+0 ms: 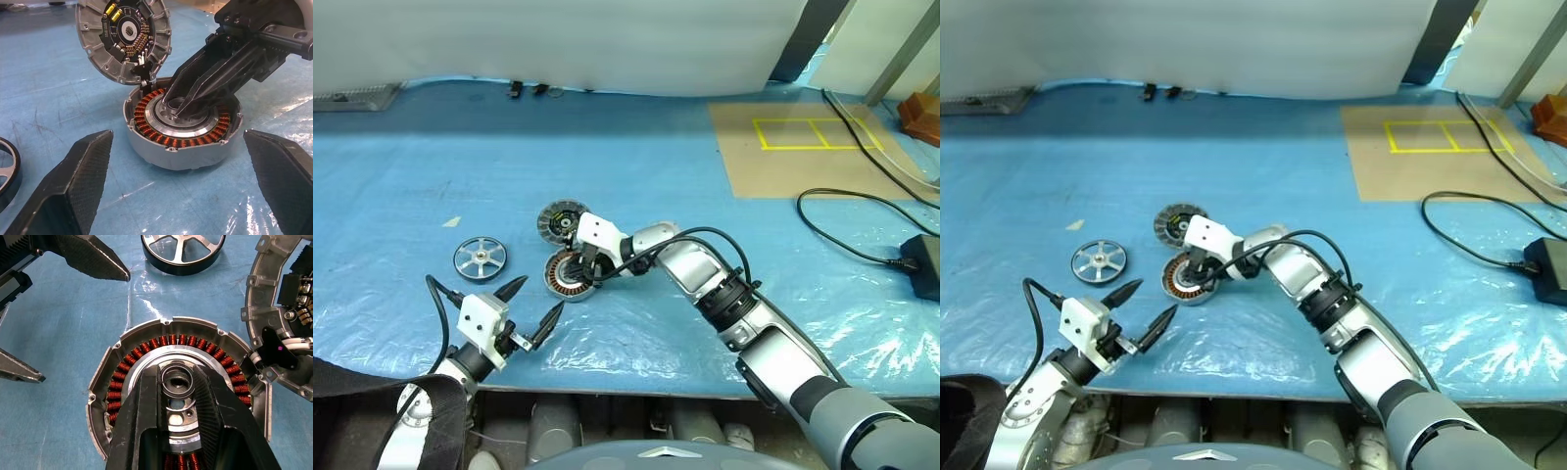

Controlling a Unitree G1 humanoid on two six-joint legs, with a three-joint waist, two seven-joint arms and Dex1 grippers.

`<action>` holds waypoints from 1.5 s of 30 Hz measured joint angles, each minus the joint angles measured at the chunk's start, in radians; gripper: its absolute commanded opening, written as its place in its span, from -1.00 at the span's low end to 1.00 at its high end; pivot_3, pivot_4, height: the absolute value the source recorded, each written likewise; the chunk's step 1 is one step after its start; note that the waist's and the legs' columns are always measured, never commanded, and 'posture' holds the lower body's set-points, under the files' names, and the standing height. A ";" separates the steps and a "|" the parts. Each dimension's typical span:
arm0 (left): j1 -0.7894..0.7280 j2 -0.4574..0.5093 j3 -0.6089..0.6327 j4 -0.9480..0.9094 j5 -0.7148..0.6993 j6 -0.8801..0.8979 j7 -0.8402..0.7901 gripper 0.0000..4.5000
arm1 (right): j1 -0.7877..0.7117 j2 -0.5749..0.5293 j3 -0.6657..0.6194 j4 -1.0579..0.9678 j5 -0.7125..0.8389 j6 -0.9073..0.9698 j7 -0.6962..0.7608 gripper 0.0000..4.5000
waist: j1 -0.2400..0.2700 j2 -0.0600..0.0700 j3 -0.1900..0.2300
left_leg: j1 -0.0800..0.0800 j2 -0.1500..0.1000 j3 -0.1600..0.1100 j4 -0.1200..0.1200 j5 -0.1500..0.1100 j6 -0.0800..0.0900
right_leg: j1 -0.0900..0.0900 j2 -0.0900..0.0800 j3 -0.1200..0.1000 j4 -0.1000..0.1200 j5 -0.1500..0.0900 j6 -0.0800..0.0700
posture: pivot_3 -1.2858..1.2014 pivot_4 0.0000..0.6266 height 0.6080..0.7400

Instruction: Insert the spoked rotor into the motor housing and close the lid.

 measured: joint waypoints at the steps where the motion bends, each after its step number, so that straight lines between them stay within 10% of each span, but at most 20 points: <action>1: -0.001 0.000 -0.001 0.000 0.000 0.000 0.000 1.00 | 0.000 -0.003 0.000 0.000 0.000 0.001 0.003 -0.74 | 0.000 0.000 0.000 | 0.000 0.000 0.000 0.000 0.000 0.000 | 0.000 0.000 0.000 0.000 0.000 0.000 | 0.03 -0.52 1.00; 45: -0.023 0.006 -0.003 0.000 0.000 0.011 -0.002 1.00 | 0.002 0.013 -0.018 -0.018 -0.007 0.046 0.017 -0.74 | 0.000 0.000 0.000 | 0.000 0.000 0.000 0.000 0.000 0.000 | 0.000 0.000 0.000 0.001 0.000 0.000 | 0.03 -0.52 1.00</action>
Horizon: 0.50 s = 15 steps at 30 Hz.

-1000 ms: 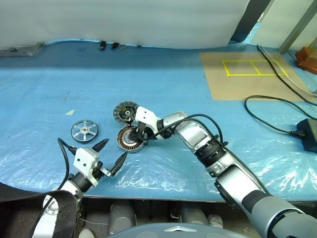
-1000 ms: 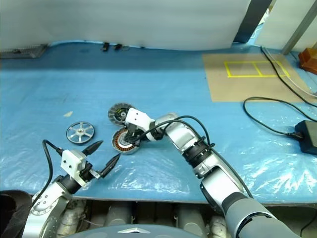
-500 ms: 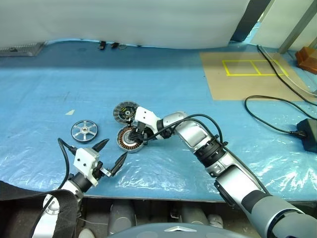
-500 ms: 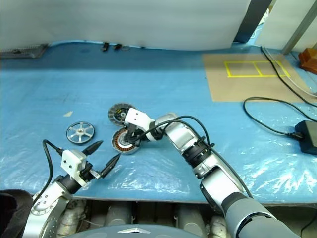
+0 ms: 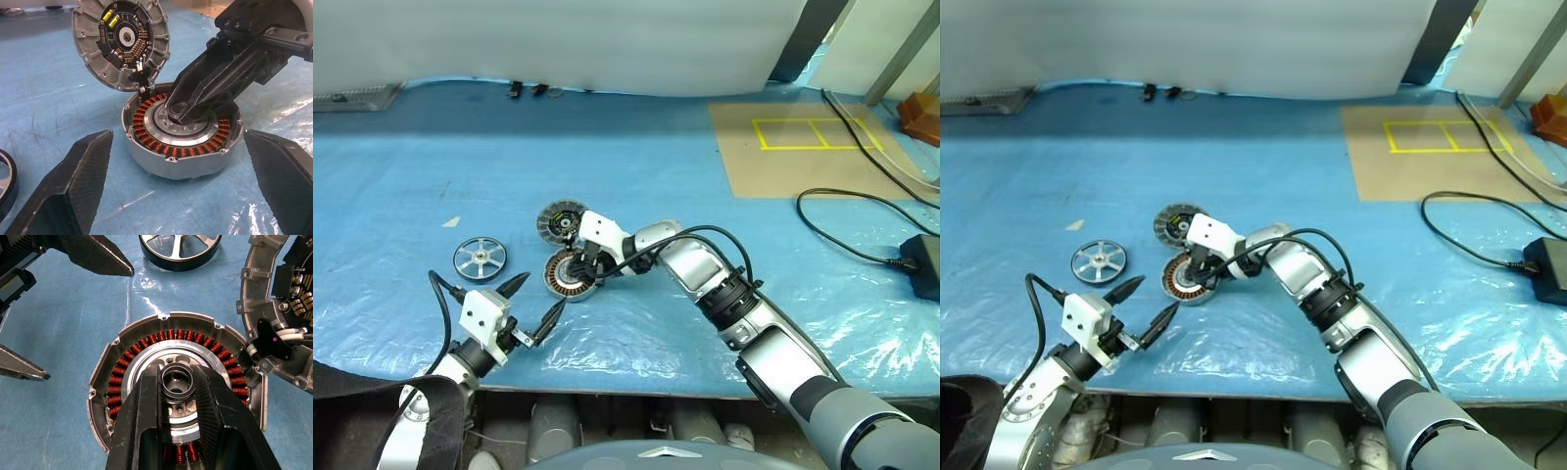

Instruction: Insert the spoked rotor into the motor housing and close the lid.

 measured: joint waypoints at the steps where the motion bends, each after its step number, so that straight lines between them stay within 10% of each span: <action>1: -0.001 0.000 0.000 0.000 0.000 0.001 0.000 1.00 | 0.000 0.000 0.000 -0.001 0.000 0.004 -0.001 -0.74 | 0.000 0.000 0.000 | 0.000 0.000 0.000 0.000 0.000 0.000 | 0.000 0.000 0.000 0.000 0.000 0.000 | 0.03 -0.52 1.00; 15: -0.008 0.000 -0.001 0.002 0.000 0.004 0.000 1.00 | 0.001 0.010 -0.008 -0.012 0.000 0.039 -0.004 -0.74 | -0.001 0.000 0.000 | 0.000 0.000 0.000 0.000 0.000 0.000 | 0.000 0.000 0.000 0.000 0.000 0.000 | 0.03 -0.52 1.00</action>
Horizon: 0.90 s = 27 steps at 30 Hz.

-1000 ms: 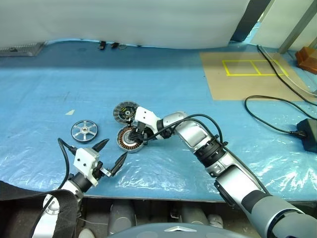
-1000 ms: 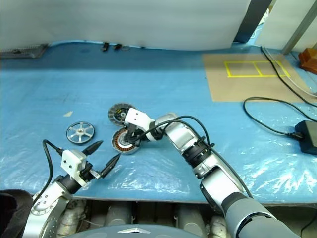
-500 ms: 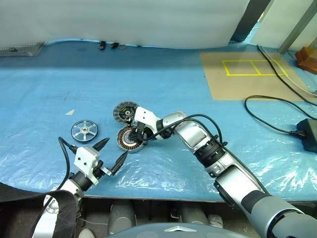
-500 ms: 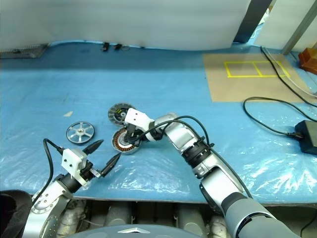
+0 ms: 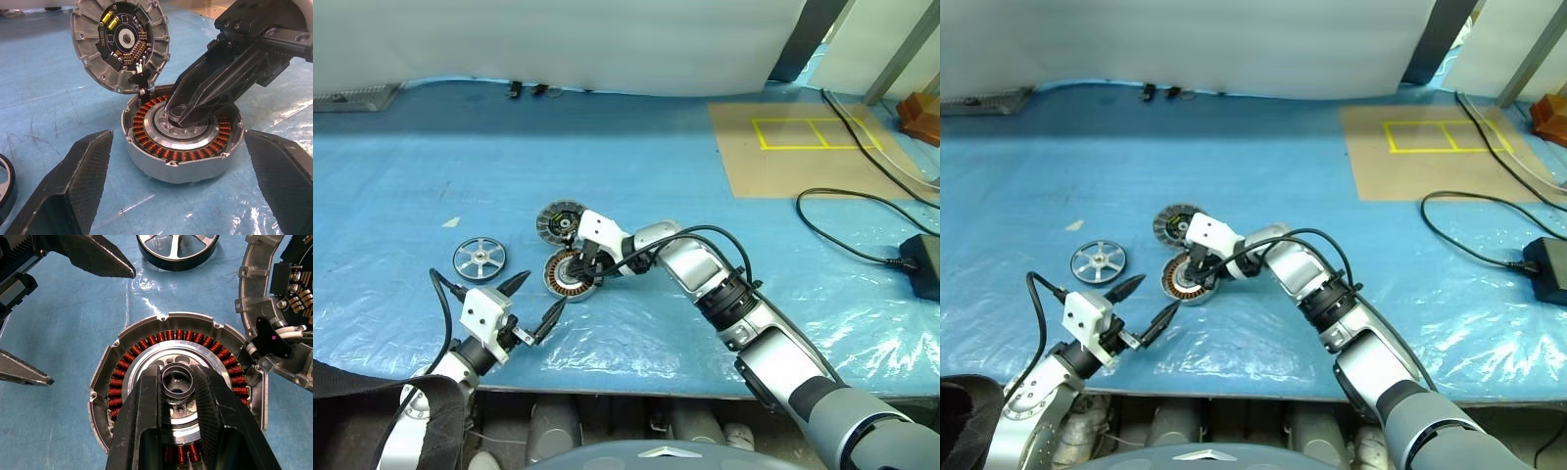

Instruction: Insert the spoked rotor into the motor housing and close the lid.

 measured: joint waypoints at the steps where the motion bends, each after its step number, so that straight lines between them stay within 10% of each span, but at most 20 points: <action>1: 0.000 0.000 0.000 0.000 0.000 0.000 0.000 1.00 | 0.000 0.001 0.000 -0.004 0.000 0.007 -0.001 -0.74 | 0.000 0.000 0.000 | 0.000 0.000 0.000 0.000 0.000 0.000 | 0.000 0.000 0.000 0.000 0.000 0.000 | 0.03 -0.52 1.00; 8: 0.000 0.000 0.000 0.001 0.000 0.000 0.000 1.00 | 0.017 0.001 0.012 -0.034 -0.002 0.017 -0.009 -0.74 | 0.000 0.000 0.000 | 0.000 0.000 0.000 0.000 0.000 0.000 | 0.000 0.000 0.000 0.000 0.000 0.000 | 0.03 -0.52 1.00; 16: -0.001 0.000 0.000 0.003 0.000 0.000 -0.001 1.00 | 0.027 0.004 0.026 -0.050 0.015 0.018 0.005 0.47 | 0.000 0.000 0.000 | 0.001 0.000 0.000 0.001 0.000 0.000 | 0.000 0.000 0.000 0.002 0.000 0.000 | 0.03 -0.52 1.00; 19: -0.002 0.000 0.000 0.004 0.000 0.000 -0.004 1.00 | 0.027 0.000 -0.011 -0.050 0.036 0.037 0.004 0.47 | 0.001 0.000 0.000 | 0.001 0.000 0.000 0.002 0.000 0.000 | 0.000 0.000 0.000 0.003 0.000 0.000 | 0.03 -0.52 1.00; 27: -0.027 0.003 -0.005 0.025 0.000 0.007 -0.010 1.00 | 0.026 0.009 -0.085 -0.050 0.064 0.054 -0.018 -0.77 | 0.000 0.000 0.000 | 0.000 0.000 0.000 0.002 0.001 -0.001 | 0.000 0.000 0.000 0.003 0.000 0.000 | 0.03 -0.52 1.00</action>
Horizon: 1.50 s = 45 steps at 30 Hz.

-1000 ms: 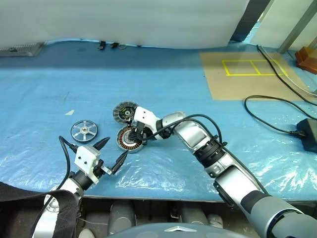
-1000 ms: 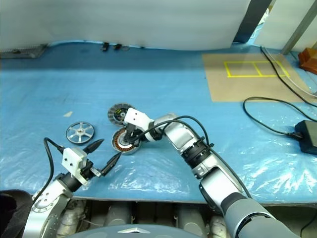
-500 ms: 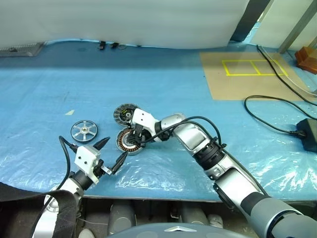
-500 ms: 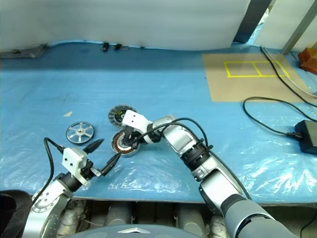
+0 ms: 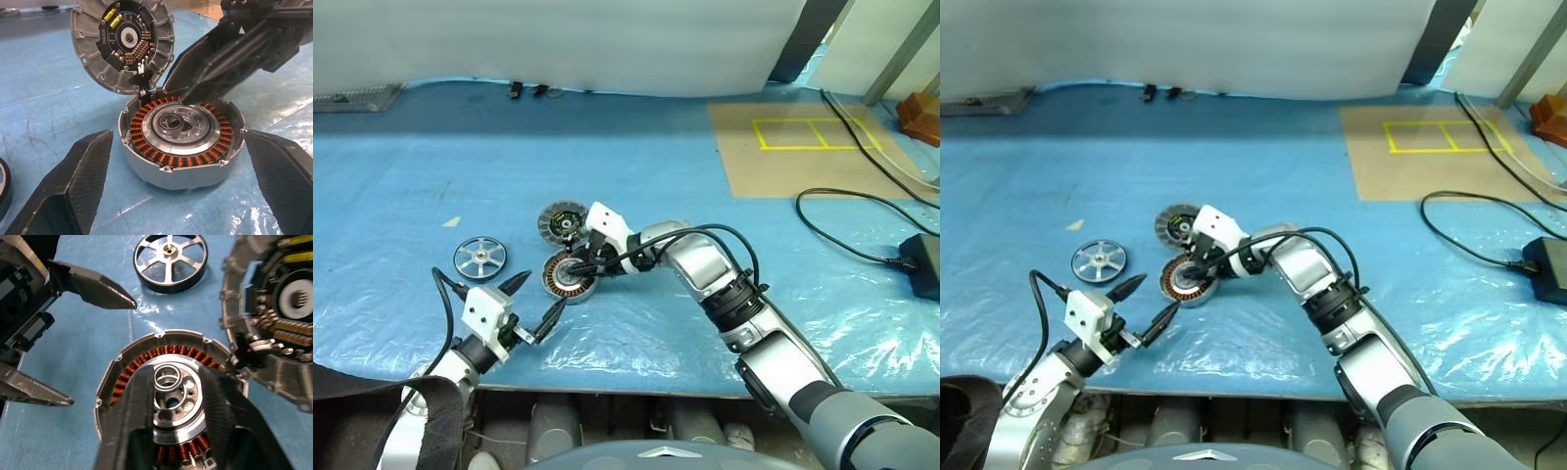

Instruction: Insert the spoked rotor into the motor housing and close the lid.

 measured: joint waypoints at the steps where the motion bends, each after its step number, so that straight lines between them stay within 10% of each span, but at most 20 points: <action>1: -0.002 0.001 0.000 0.002 0.000 0.001 -0.001 1.00 | 0.000 0.003 0.000 0.000 0.000 -0.003 -0.001 -0.96 | 0.000 0.000 0.000 | 0.000 0.000 0.000 0.000 0.001 -0.002 | 0.000 0.000 0.000 0.000 0.000 0.000 | 0.03 -0.52 1.00; 45: -0.029 0.008 -0.009 0.017 0.000 0.010 -0.021 1.00 | 0.001 -0.042 0.113 0.001 -0.089 -0.087 0.018 -0.99 | 0.001 0.000 0.000 | 0.000 0.000 0.000 0.000 0.001 -0.002 | 0.000 0.000 0.000 0.000 0.000 0.000 | 0.03 -0.52 1.00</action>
